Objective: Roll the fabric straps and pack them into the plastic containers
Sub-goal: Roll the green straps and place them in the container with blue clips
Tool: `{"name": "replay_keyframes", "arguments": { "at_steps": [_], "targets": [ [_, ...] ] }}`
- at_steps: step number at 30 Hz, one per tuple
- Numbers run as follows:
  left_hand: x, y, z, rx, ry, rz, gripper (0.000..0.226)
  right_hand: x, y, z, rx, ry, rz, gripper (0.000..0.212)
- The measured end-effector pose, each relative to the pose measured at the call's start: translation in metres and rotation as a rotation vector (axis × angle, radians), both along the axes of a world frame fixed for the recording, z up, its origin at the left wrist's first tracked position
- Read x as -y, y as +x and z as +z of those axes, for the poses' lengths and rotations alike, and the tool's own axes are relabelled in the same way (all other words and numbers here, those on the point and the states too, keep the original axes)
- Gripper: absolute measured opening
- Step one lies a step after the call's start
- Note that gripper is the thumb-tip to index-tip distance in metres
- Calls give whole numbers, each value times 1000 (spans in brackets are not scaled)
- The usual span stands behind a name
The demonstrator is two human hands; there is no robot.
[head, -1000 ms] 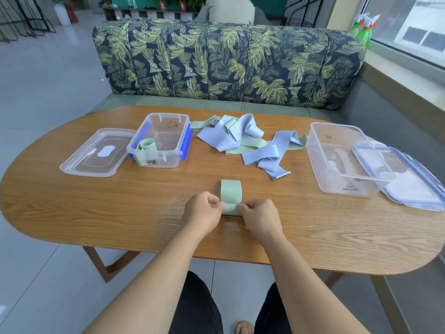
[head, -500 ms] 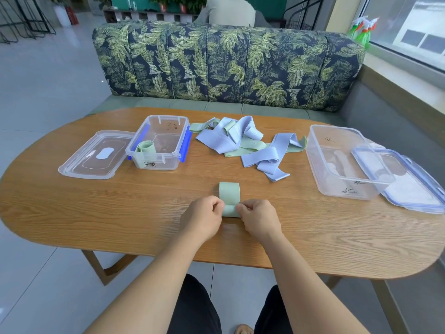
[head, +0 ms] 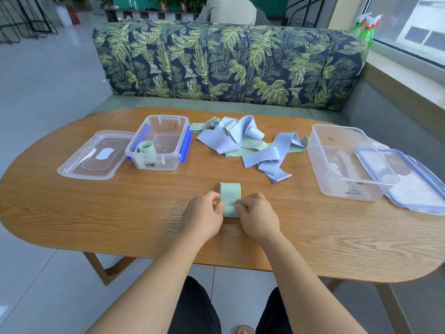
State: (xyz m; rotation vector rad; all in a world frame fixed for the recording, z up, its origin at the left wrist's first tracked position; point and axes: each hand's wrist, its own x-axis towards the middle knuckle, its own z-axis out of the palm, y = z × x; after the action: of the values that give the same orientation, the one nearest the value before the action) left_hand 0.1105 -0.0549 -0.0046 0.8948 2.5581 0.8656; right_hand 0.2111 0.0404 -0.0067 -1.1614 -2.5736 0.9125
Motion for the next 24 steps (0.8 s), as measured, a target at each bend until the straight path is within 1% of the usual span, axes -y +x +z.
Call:
{"name": "replay_keyframes", "arguments": {
  "at_steps": [4, 7, 10, 11, 13, 14, 17, 19, 22, 24],
  "targets": [
    [-4, -3, -2, 88, 84, -29, 31, -1, -1, -6, -71, -5, 49, 32],
    [-6, -4, -2, 76, 67, -73, 29, -4, 1, -6, -64, -16, 76, 32],
    [-7, -5, -3, 69, 37, -107, 21, -6, 0, -5, -42, -18, 96, 32],
    [-8, -5, -4, 68, 28, -108, 23, -6, 0, -5, -42, -26, 86, 31],
    [-8, -7, -8, 58, 36, -101, 36, -5, 0, -5, -63, -48, 32, 29],
    [-8, -8, -11, 56, 48, -85, 35, -4, 0, -4, -79, -57, -7, 26],
    [-10, -10, -14, 46, 82, -38, 27, -4, -1, -3, -109, -75, -111, 18],
    [-12, -9, -14, 49, 133, -4, 18, -6, -3, -2, -103, -84, -137, 15],
    [-8, -5, -14, 83, 251, 32, 15, -8, -7, 1, -57, -104, -151, 18],
    [-3, -6, -17, 130, 288, 8, 12, -11, -10, 2, -23, -112, -157, 20]
  ]
}}
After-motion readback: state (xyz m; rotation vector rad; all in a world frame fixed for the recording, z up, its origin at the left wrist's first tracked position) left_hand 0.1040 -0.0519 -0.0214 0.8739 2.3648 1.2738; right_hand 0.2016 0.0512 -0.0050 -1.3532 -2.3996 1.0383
